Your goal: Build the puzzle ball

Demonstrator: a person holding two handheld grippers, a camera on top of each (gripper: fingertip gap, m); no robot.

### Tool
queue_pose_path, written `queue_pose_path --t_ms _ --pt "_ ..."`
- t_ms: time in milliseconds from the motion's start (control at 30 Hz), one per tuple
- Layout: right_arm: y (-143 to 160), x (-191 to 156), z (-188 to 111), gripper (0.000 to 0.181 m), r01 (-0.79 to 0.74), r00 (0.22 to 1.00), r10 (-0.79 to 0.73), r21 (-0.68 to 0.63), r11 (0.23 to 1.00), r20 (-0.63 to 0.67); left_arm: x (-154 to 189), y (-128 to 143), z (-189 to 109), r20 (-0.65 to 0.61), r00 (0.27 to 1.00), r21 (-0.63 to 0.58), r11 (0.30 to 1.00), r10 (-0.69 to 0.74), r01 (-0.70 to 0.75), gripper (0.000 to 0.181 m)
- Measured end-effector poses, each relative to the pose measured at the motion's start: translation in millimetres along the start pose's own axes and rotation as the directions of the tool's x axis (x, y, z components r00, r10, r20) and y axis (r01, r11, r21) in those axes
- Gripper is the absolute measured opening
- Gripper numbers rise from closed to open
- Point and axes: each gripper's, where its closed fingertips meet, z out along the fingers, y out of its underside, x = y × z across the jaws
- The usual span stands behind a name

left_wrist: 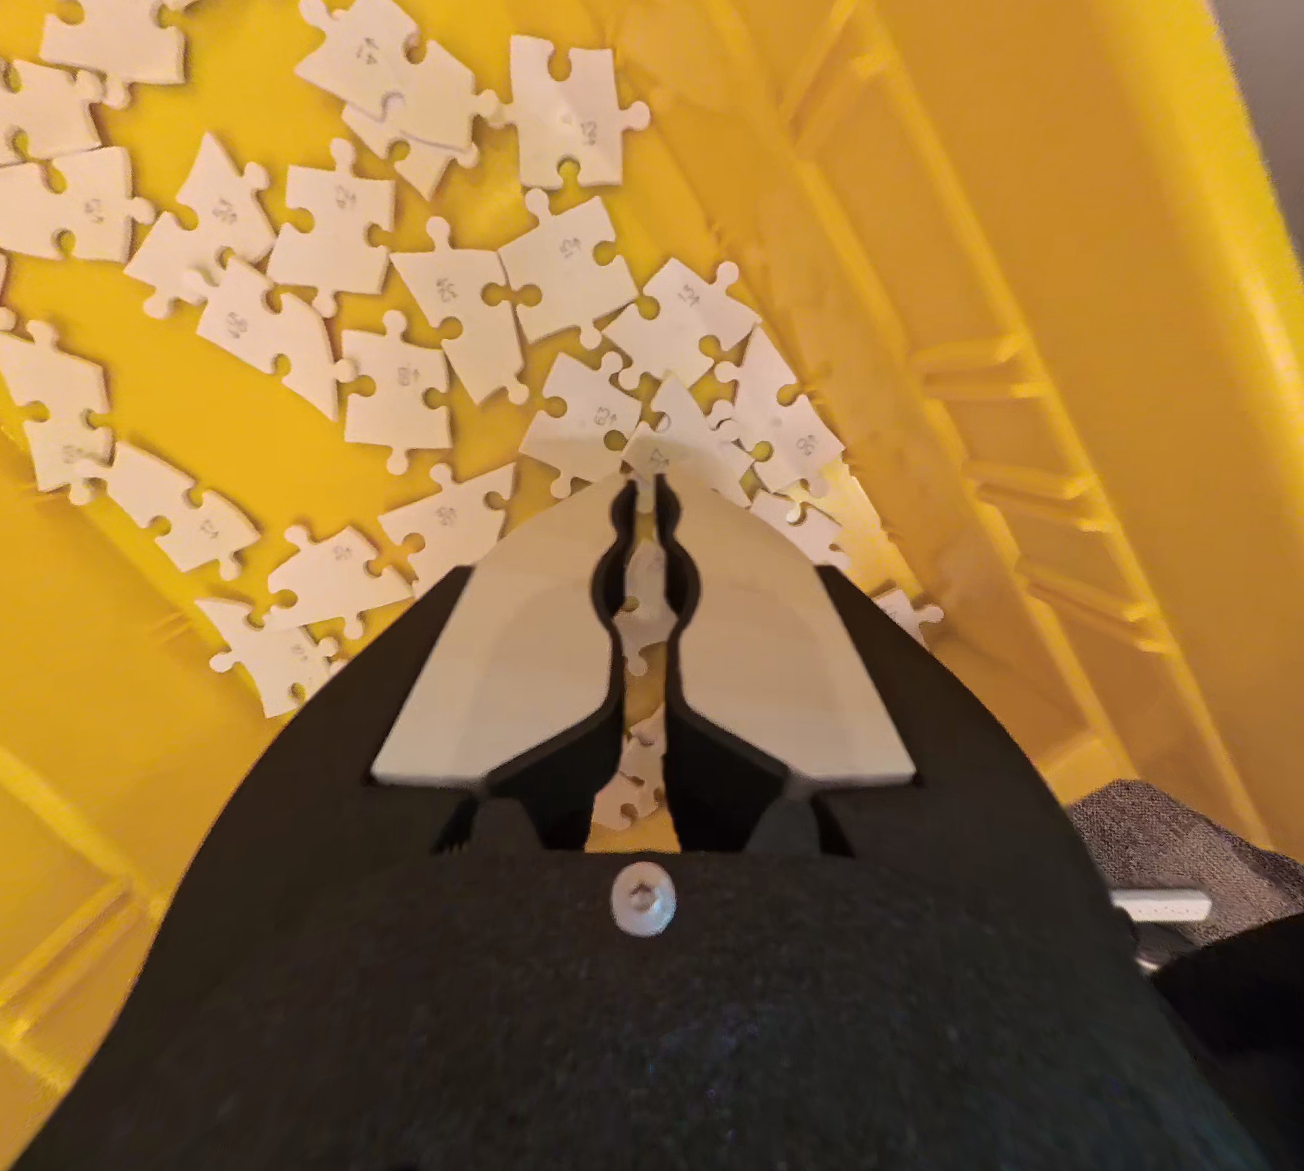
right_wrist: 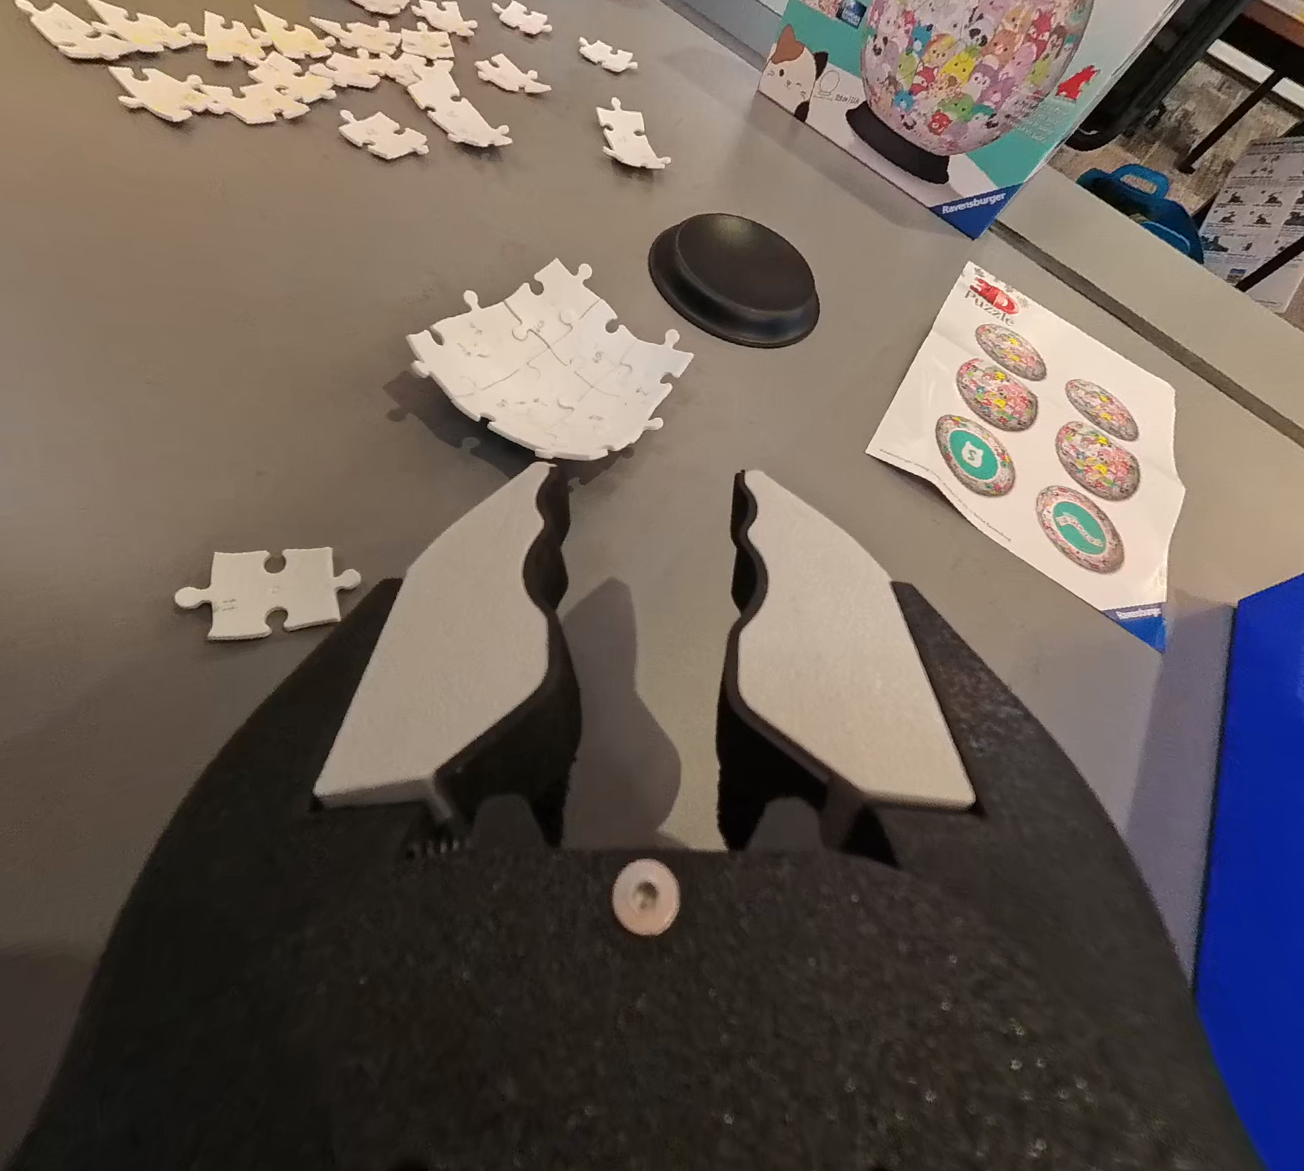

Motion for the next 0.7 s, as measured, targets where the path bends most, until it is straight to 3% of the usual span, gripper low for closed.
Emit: queue_pose_path --t_ms 100,200,367,567,600,700 --pt "-0.5 -0.2 -0.6 0.044 0.002 1.0 -0.002 0.005 1.0 -0.001 3.1 -5.9 -2.8 -0.007 1.0 0.037 0.999 -0.01 0.011 0.039" --pt "-0.4 -0.6 -0.4 0.044 0.003 1.0 -0.003 0.004 1.0 0.002 5.0 -4.7 3.4 0.0 1.0 0.005 1.0 0.004 -0.004 0.048" --pt "0.0 -1.5 0.0 0.044 0.01 1.0 -0.01 -0.001 1.0 0.004 5.0 -4.2 5.4 0.027 0.999 -0.002 1.0 0.024 -0.024 0.029" --pt "1.3 -2.5 1.2 0.044 0.02 1.0 -0.02 -0.013 1.0 0.003 2.1 -1.1 2.8 0.042 0.999 0.0 1.0 0.003 -0.003 0.026" --pt "1.4 -2.6 1.4 0.044 0.021 1.0 -0.021 -0.015 1.0 0.003 -1.3 0.4 -1.1 0.057 0.998 0.004 1.0 -0.003 0.003 0.012" --pt "1.2 -2.8 1.1 0.044 0.024 1.0 -0.023 -0.012 1.0 0.002 -19.1 1.0 -28.7 0.126 0.991 0.062 0.998 -0.04 0.032 0.004"
